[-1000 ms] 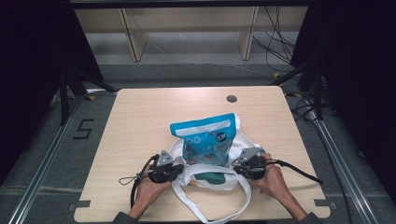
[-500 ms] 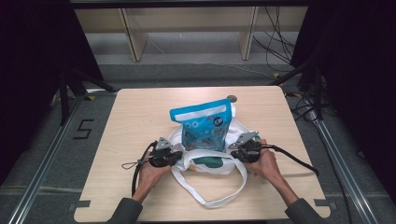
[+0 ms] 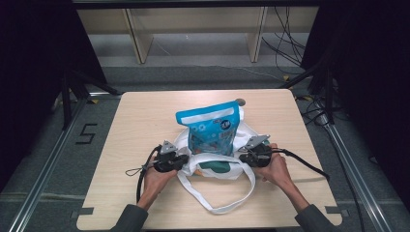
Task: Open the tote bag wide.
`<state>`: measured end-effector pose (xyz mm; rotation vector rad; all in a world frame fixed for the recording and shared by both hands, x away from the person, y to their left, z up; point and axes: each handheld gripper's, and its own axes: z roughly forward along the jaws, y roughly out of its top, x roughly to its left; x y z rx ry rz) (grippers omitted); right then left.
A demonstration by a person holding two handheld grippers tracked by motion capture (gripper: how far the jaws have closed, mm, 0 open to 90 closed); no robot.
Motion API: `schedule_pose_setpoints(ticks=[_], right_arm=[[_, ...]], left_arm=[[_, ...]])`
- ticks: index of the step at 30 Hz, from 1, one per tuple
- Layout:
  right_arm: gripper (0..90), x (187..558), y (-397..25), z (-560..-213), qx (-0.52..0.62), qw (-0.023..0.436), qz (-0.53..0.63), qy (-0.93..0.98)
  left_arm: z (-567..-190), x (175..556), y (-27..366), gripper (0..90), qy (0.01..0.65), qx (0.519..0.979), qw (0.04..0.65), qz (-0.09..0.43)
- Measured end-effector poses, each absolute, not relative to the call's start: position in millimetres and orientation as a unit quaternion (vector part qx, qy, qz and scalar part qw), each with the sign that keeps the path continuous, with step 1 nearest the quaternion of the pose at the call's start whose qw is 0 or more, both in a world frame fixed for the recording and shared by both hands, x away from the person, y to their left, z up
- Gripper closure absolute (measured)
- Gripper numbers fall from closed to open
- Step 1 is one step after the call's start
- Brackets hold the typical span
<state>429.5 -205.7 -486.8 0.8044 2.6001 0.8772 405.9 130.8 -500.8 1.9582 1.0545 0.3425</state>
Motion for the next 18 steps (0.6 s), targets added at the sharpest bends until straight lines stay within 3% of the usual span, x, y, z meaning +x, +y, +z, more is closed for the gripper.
schedule_pose_setpoints(ticks=[3, 11, 18], right_arm=[[81.5, 428, -212, -474, 0.282, 0.143, 0.325, 0.891], [83.0, 408, -206, -439, 0.245, 0.138, 0.396, 0.874], [85.3, 409, -184, -447, 0.228, 0.126, 0.392, 0.882]], left_arm=[[-486, 400, 134, 76.6, 0.432, 0.771, 0.443, 0.152], [-459, 379, 120, 76.4, 0.42, 0.749, 0.479, 0.182], [-463, 381, 119, 77.6, 0.412, 0.761, 0.473, 0.166]])
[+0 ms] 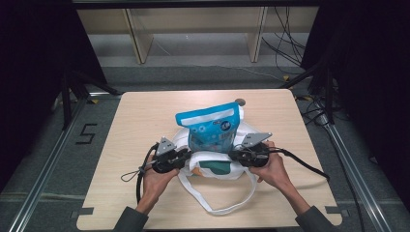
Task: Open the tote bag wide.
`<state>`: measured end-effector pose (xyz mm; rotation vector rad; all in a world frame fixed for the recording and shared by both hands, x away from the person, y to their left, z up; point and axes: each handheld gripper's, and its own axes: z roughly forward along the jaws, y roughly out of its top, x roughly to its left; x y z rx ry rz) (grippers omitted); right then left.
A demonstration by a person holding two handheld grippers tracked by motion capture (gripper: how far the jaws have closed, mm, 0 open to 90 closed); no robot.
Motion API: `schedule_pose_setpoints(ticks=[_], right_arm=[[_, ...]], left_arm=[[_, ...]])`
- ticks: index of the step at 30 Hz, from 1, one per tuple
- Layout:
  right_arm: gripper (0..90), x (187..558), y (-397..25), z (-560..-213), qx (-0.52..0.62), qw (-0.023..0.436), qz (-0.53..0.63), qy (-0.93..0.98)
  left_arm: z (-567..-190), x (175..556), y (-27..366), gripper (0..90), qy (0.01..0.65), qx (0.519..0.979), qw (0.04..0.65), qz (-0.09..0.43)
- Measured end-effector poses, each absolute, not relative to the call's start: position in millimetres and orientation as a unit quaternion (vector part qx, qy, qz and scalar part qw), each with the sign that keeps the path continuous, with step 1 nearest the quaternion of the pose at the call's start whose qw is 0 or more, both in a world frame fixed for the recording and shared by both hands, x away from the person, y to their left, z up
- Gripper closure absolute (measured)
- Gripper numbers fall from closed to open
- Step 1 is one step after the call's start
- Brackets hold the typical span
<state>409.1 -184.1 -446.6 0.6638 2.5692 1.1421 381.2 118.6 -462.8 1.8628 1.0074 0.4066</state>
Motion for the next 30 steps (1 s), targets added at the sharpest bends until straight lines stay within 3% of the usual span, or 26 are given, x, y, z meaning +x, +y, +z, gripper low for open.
schedule_pose_setpoints(ticks=[4, 7, 13, 17, 23, 25, 29, 30], right_arm=[[89.6, 402, -175, -462, 0.214, 0.116, 0.372, 0.896], [90.0, 393, -168, -473, 0.213, 0.098, 0.353, 0.906], [90.0, 387, -158, -492, 0.227, 0.105, 0.316, 0.915], [90.0, 389, -158, -493, 0.2, 0.112, 0.331, 0.915], [80.4, 392, -170, -473, 0.225, 0.115, 0.362, 0.897], [72.9, 394, -183, -459, 0.24, 0.12, 0.381, 0.885], [69.8, 397, -201, -446, 0.267, 0.133, 0.403, 0.865], [66.3, 399, -211, -440, 0.276, 0.141, 0.401, 0.862]], left_arm=[[-487, 379, 115, 80.3, 0.381, 0.806, 0.425, 0.155], [-505, 379, 111, 82.3, 0.393, 0.807, 0.415, 0.147], [-511, 377, 103, 84.0, 0.375, 0.824, 0.386, 0.178], [-511, 379, 106, 83.7, 0.38, 0.82, 0.393, 0.169], [-494, 376, 119, 71.4, 0.392, 0.801, 0.418, 0.173], [-486, 374, 125, 66.9, 0.392, 0.797, 0.428, 0.169], [-483, 369, 124, 61.3, 0.412, 0.778, 0.443, 0.167], [-482, 369, 126, 56.5, 0.411, 0.778, 0.443, 0.169]])
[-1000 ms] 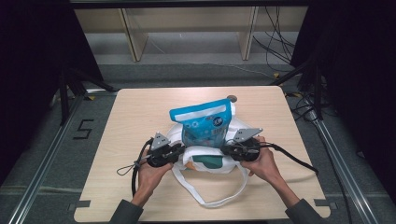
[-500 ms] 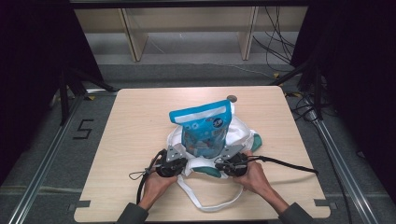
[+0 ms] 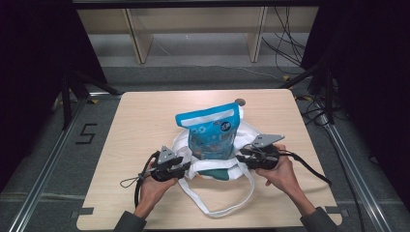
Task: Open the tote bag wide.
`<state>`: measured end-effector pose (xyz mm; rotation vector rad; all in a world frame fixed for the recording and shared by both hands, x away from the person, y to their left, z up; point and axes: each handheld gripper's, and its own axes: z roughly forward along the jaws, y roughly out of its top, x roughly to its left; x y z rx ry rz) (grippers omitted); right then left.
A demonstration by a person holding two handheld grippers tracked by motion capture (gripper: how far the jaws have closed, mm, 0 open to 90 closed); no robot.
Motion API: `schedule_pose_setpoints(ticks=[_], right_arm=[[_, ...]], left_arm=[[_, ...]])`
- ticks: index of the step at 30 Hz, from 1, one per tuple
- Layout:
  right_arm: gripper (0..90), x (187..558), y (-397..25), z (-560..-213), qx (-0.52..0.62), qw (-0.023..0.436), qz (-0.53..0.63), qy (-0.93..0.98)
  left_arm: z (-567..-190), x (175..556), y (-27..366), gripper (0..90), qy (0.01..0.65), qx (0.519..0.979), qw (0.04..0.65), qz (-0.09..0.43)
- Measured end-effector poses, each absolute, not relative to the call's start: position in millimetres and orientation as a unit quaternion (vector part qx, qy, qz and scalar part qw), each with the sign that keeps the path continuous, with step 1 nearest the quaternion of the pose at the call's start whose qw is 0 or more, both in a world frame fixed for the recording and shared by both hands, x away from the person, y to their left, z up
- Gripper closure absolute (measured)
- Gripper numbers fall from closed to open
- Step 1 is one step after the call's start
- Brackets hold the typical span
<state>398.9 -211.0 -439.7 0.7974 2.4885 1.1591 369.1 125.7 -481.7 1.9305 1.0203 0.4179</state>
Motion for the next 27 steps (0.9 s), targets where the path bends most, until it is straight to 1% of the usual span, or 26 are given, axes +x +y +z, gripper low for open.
schedule_pose_setpoints(ticks=[1, 2, 4, 7, 11, 12, 16, 21, 23, 24, 26, 27], right_arm=[[65.2, 399, -216, -437, 0.28, 0.149, 0.404, 0.858], [64.0, 401, -222, -435, 0.28, 0.16, 0.406, 0.855], [60.8, 401, -230, -431, 0.302, 0.155, 0.408, 0.847], [57.3, 404, -240, -430, 0.317, 0.167, 0.407, 0.84], [54.8, 407, -250, -431, 0.332, 0.168, 0.41, 0.833], [53.6, 406, -251, -431, 0.339, 0.158, 0.405, 0.834], [48.2, 406, -257, -434, 0.35, 0.161, 0.403, 0.83], [46.6, 403, -263, -435, 0.347, 0.162, 0.404, 0.831], [44.6, 399, -270, -436, 0.352, 0.164, 0.405, 0.828], [44.3, 395, -271, -436, 0.362, 0.158, 0.406, 0.824], [43.1, 393, -275, -437, 0.363, 0.165, 0.411, 0.82], [42.7, 391, -277, -438, 0.366, 0.165, 0.412, 0.818]], left_arm=[[-477, 367, 129, 53.5, 0.429, 0.764, 0.455, 0.16], [-475, 367, 131, 51.9, 0.432, 0.758, 0.464, 0.155], [-471, 366, 134, 50.6, 0.433, 0.753, 0.471, 0.155], [-468, 365, 139, 47.5, 0.437, 0.748, 0.475, 0.153], [-467, 363, 144, 44.7, 0.439, 0.752, 0.468, 0.152], [-467, 363, 146, 43.6, 0.438, 0.755, 0.464, 0.149], [-468, 359, 149, 38.2, 0.444, 0.752, 0.463, 0.148], [-470, 357, 154, 36.2, 0.443, 0.755, 0.46, 0.15], [-471, 354, 156, 35.0, 0.448, 0.751, 0.464, 0.142], [-472, 353, 157, 34.2, 0.447, 0.752, 0.464, 0.14], [-474, 350, 158, 32.5, 0.45, 0.75, 0.464, 0.138], [-474, 349, 160, 31.6, 0.444, 0.758, 0.457, 0.14]])
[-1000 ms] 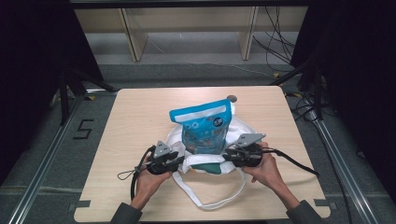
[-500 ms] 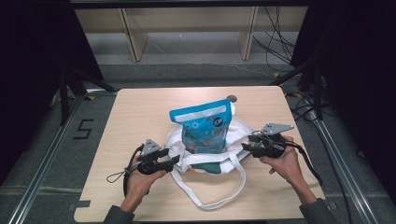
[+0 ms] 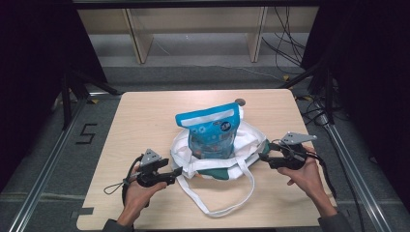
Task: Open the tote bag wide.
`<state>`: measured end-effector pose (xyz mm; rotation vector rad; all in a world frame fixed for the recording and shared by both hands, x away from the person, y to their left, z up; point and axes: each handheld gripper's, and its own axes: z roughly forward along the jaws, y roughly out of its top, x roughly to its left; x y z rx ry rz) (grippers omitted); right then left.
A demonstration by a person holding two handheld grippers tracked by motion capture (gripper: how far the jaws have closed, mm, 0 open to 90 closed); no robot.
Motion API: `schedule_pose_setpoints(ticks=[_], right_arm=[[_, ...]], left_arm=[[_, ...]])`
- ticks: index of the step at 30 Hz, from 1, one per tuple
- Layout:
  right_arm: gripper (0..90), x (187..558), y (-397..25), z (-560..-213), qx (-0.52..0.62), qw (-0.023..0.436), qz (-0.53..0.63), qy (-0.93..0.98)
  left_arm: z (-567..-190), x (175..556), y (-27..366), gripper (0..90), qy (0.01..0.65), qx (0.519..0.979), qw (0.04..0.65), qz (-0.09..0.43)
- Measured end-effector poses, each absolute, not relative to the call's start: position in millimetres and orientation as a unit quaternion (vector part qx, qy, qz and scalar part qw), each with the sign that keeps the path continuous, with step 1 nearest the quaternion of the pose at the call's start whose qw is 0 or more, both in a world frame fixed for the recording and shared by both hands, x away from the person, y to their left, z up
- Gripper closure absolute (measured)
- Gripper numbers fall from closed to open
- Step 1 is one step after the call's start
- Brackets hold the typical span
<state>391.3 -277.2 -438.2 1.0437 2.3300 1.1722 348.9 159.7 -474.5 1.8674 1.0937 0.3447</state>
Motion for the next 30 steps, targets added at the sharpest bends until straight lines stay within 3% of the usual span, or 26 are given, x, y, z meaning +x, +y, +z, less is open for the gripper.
schedule_pose_setpoints(ticks=[15, 21, 30], right_arm=[[40.9, 384, -291, -455, 0.381, 0.17, 0.394, 0.819], [40.7, 370, -295, -458, 0.388, 0.178, 0.398, 0.812], [39.6, 333, -298, -478, 0.376, 0.15, 0.379, 0.832]], left_arm=[[-493, 320, 169, 22.2, 0.448, 0.754, 0.455, 0.149], [-497, 306, 169, 20.6, 0.451, 0.751, 0.458, 0.149], [-497, 289, 160, 15.6, 0.435, 0.759, 0.457, 0.156]])
